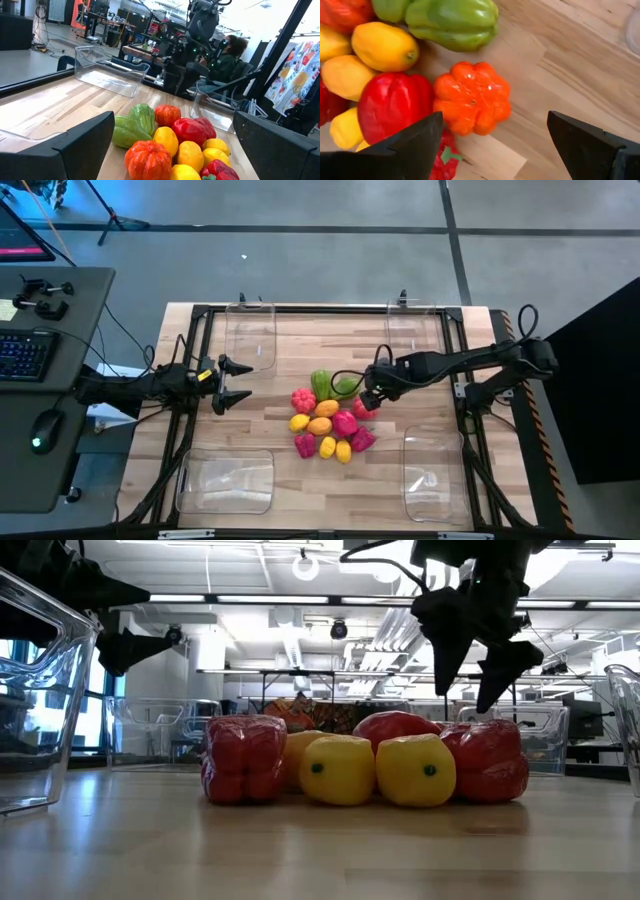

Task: Sort produce into baskets
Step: Put the orange pumpkin into the top right transparent bin

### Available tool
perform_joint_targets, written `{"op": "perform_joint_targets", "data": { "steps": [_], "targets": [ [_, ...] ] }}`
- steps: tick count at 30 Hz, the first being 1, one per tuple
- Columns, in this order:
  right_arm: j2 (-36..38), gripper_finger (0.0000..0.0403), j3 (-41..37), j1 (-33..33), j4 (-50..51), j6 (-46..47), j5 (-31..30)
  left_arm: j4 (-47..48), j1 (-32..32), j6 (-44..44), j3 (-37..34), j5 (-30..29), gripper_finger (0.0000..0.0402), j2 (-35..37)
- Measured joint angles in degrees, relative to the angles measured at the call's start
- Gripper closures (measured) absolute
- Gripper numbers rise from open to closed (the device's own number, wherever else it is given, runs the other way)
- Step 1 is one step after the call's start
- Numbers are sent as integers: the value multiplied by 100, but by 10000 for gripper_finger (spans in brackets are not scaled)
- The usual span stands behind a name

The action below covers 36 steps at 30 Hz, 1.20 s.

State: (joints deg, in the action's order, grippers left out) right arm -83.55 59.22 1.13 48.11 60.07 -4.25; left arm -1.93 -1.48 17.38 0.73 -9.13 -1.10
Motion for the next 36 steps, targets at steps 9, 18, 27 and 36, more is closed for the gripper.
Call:
{"op": "perform_joint_targets", "data": {
  "steps": [9,18,27,36],
  "targets": [
    [-43,8,0,2,-426,-463,-91,0,0,1,0,0,7,-2],
    [-75,15,0,17,-461,-183,154,-1,-2,0,0,0,7,-1],
    [-934,15,2,91,-652,-258,4,-2,-1,0,0,0,7,-1],
    [-1696,15,22,0,-860,-159,-26,-2,0,0,0,0,7,-1]
  ]
}}
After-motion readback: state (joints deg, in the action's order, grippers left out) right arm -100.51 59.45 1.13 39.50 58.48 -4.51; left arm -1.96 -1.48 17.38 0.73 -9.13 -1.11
